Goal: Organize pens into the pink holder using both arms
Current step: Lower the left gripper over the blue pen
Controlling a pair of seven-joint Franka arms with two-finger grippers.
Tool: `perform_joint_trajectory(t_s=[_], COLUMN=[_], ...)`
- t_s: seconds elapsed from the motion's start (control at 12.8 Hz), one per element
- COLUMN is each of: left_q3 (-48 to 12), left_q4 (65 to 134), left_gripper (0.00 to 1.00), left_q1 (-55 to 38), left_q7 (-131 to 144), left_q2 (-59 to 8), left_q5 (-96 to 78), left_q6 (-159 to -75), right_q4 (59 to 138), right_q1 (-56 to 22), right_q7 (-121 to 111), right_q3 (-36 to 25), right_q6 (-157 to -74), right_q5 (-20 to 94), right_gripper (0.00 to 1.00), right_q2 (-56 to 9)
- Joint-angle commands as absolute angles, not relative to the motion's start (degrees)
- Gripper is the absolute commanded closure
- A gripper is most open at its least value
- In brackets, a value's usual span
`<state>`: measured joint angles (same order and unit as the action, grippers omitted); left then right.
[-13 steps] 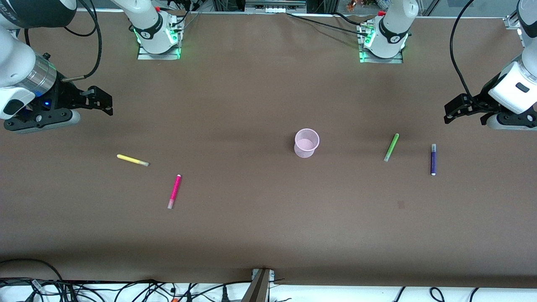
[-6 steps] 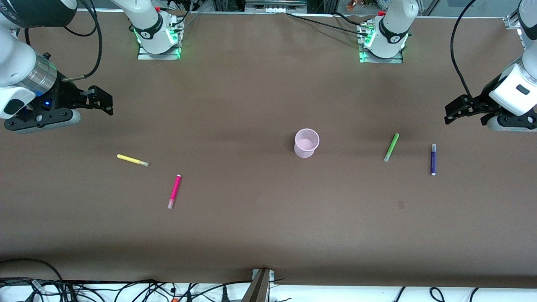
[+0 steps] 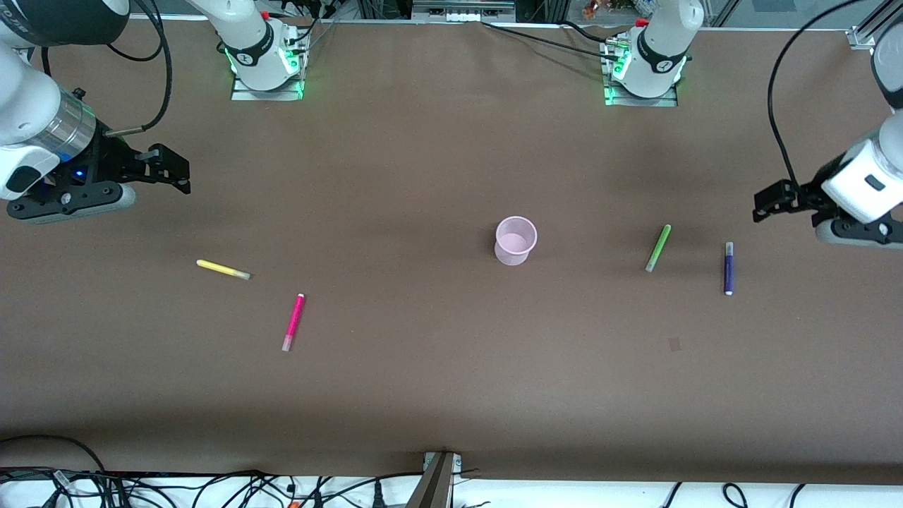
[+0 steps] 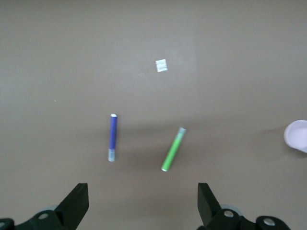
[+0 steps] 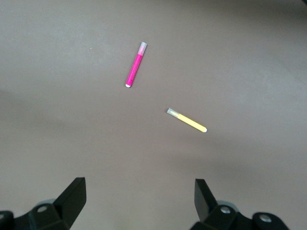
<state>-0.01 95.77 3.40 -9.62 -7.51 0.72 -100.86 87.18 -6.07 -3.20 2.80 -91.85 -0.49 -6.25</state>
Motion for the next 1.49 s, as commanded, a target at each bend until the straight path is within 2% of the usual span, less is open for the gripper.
perform_joint_trajectory(t_s=[0.0,0.55,0.63,0.94,1.25,1.41], left_q3=[-0.3,-0.4,-0.4,-0.4,-0.4,-0.5], left_q4=[93.9,99.5,102.2,115.9,116.5,116.1], left_gripper=[0.00,0.00,0.00,0.00,0.00,0.00], left_q1=[6.4,9.5,9.5,10.1,11.9,13.6], left_q7=[-20.2,-22.4,-22.4,-22.3,-24.3,-23.7], left_q2=[-12.5,-22.7,-23.6,-24.3,-29.0,-30.5], left_q5=[1.8,3.3,4.8,8.2,8.4,7.8], left_q6=[-101.9,-106.5,-110.3,-133.8,-145.0,-146.2], right_q4=[87.4,87.4,87.4,87.4,87.5,87.5], right_q1=[-5.9,-6.0,-5.9,-5.9,-5.9,-5.9], right_q7=[-2.5,-2.5,-2.5,-2.5,-2.5,-2.5], right_q3=[3.0,3.0,3.0,3.0,2.9,2.9], right_q6=[-91.5,-91.5,-91.6,-91.6,-91.5,-91.5], right_q5=[0.4,0.5,0.5,0.5,0.4,0.4], right_gripper=[0.00,0.00,0.00,0.00,0.00,0.00], right_q2=[-5.3,-5.3,-5.3,-5.3,-5.3,-5.4])
